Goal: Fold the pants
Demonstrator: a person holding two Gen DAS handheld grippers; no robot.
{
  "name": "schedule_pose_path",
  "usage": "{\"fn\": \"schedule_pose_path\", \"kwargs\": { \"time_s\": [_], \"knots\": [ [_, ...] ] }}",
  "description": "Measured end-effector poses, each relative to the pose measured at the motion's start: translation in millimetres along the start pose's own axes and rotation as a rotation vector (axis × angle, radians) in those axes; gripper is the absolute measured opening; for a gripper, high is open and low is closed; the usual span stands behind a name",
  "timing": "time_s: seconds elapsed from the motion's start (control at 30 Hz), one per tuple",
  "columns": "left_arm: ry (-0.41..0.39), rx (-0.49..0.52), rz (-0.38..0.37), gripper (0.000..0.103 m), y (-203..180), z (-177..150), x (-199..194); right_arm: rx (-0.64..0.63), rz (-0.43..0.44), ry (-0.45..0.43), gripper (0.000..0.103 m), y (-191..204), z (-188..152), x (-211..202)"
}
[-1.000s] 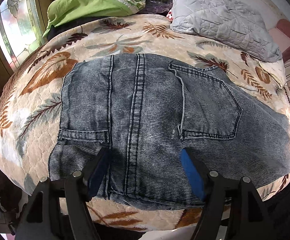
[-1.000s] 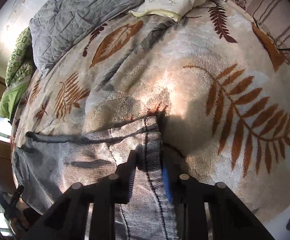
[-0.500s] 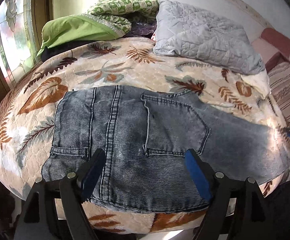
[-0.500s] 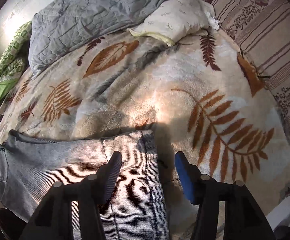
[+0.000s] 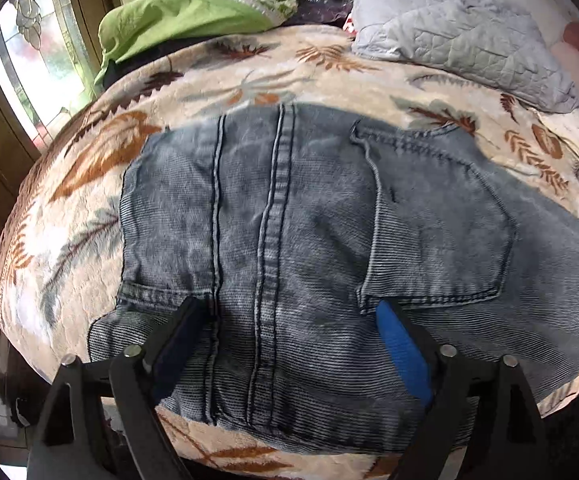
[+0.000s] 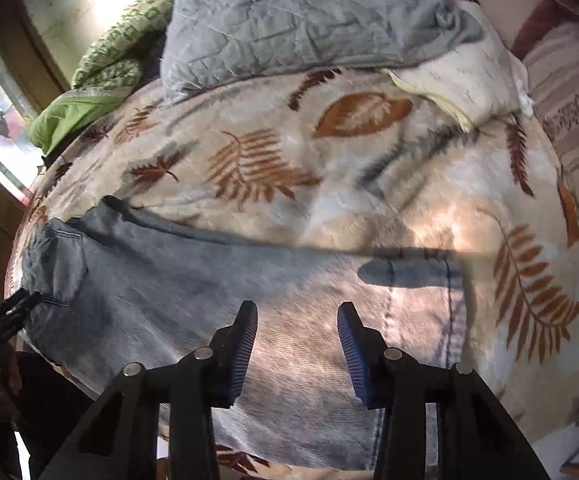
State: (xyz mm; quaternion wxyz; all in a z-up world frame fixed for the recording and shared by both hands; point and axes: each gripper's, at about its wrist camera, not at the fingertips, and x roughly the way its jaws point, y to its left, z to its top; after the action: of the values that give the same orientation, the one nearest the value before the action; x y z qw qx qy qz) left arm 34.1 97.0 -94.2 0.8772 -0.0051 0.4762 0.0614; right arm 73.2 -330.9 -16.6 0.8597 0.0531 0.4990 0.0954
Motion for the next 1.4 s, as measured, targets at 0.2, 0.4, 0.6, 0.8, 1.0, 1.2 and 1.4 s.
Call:
{"fn": "schedule_pose_path", "kwargs": {
  "time_s": [0.2,0.4,0.6,0.8,1.0,1.2,1.4],
  "knots": [
    [-0.046,0.008,-0.024,0.100,5,-3,-1,-0.267,0.255,0.009,0.045,145,63,48],
    [-0.062,0.014,-0.036,0.100,5,-5,-2,-0.431,0.258,0.131,0.045,221,85,143],
    [-0.073,0.024,-0.045,0.100,6,-6,-1,-0.513,0.245,0.215,0.041,233,83,180],
    [-0.078,0.028,-0.059,0.101,8,-6,-1,-0.640,0.111,0.222,0.004,247,86,181],
    [-0.127,-0.001,-0.065,0.101,10,-3,-12,-0.644,0.019,0.143,0.002,252,102,186],
    [-0.087,0.059,-0.027,0.101,2,-4,-3,-0.527,0.097,0.164,0.004,237,106,195],
    [-0.103,0.048,-0.016,0.102,3,-6,-3,-0.256,0.188,0.073,0.039,193,99,132]
  ]
}}
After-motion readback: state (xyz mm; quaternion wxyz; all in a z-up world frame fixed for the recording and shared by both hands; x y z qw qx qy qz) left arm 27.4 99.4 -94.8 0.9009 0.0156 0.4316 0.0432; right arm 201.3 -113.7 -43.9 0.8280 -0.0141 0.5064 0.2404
